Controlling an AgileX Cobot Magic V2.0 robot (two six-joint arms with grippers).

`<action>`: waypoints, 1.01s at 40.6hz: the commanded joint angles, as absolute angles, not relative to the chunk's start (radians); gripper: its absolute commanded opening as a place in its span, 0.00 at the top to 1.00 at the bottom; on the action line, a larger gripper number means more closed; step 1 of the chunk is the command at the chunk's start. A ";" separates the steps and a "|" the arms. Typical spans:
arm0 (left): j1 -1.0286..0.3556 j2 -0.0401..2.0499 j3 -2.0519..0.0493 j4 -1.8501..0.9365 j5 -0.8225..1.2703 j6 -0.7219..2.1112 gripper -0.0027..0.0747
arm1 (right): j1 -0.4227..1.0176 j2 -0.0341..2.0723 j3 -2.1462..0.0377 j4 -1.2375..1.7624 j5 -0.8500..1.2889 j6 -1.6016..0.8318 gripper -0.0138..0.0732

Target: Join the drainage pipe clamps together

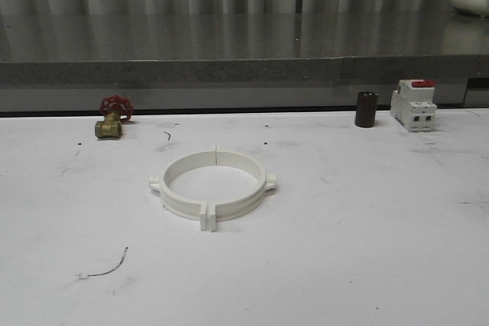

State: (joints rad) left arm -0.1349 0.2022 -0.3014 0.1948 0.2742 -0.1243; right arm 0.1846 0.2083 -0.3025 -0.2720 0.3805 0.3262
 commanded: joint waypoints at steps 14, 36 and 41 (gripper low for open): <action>-0.031 0.038 -0.132 -0.031 0.108 0.040 0.99 | 0.180 0.217 -0.328 -0.296 0.300 0.319 0.97; 0.010 -0.025 0.008 -0.038 0.115 0.087 0.99 | 0.180 0.217 -0.328 -0.296 0.301 0.319 0.97; 0.010 -0.025 0.008 -0.038 0.115 0.087 0.99 | 0.180 0.217 -0.328 -0.296 0.301 0.319 0.97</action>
